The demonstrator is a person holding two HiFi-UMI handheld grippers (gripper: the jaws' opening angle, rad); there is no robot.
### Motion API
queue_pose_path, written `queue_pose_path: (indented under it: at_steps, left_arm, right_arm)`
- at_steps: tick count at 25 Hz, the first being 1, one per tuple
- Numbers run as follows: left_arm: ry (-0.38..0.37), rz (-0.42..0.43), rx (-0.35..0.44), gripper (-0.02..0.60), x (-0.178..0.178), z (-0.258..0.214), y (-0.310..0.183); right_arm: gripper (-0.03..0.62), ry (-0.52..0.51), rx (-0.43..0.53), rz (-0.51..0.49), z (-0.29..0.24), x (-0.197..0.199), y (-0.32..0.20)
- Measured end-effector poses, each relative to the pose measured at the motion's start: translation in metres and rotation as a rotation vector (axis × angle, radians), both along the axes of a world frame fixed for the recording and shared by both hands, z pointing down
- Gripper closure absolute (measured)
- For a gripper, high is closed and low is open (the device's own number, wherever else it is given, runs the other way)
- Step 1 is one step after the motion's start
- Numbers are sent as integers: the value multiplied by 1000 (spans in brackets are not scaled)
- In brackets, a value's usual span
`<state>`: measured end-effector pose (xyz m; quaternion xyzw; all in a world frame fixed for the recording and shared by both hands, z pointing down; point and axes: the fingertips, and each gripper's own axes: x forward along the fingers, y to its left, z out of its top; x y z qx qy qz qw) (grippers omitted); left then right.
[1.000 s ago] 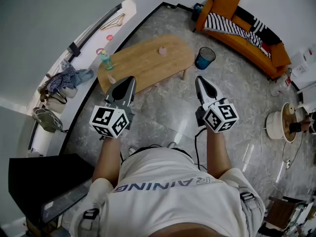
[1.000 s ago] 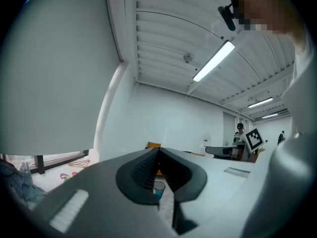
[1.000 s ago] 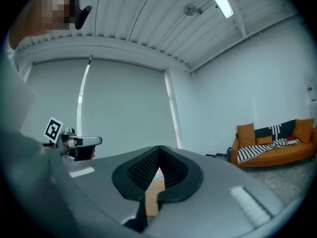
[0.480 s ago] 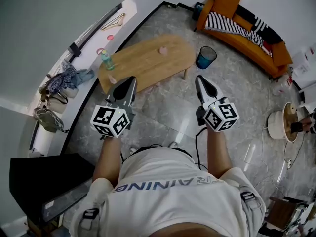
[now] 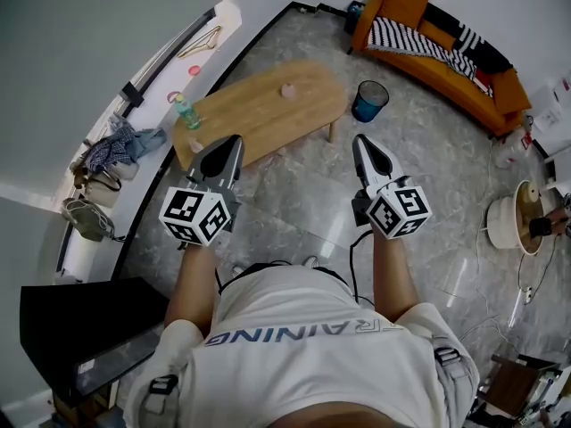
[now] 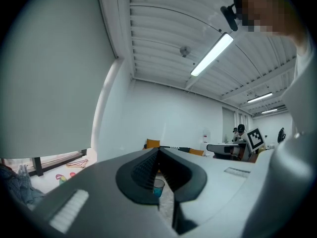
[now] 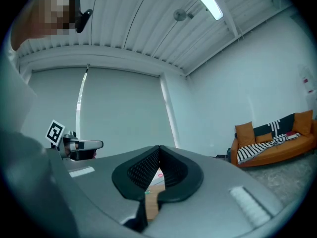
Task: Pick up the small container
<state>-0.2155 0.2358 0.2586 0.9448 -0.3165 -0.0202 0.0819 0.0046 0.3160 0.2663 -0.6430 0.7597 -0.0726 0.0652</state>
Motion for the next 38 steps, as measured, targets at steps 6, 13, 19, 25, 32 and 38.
queue_pose_path:
  at_steps: [6,13,19,25,32,38]
  left_arm:
    - [-1,-12,2,581,43,12,18]
    - [-12,-14,-29,581,80,21,19]
    - [-30,22,-48,581,114,31,-10]
    - [-23,51,-69,581,133,41,-61]
    - [3,59,-102,581,129,50,-145]
    - [9,38,-118,581,117,59,-209]
  right_arm:
    - [581,-3,-12,-10,20,47,22]
    - [580,35,-35,-16,31,78,27]
    - [581,17,-68,25,47,107,7]
    - [580,44,-78,54,44,122,-43]
    - [580,83,-111,65,41,119,-128]
    - [580,116,-144,44,45,106,-199]
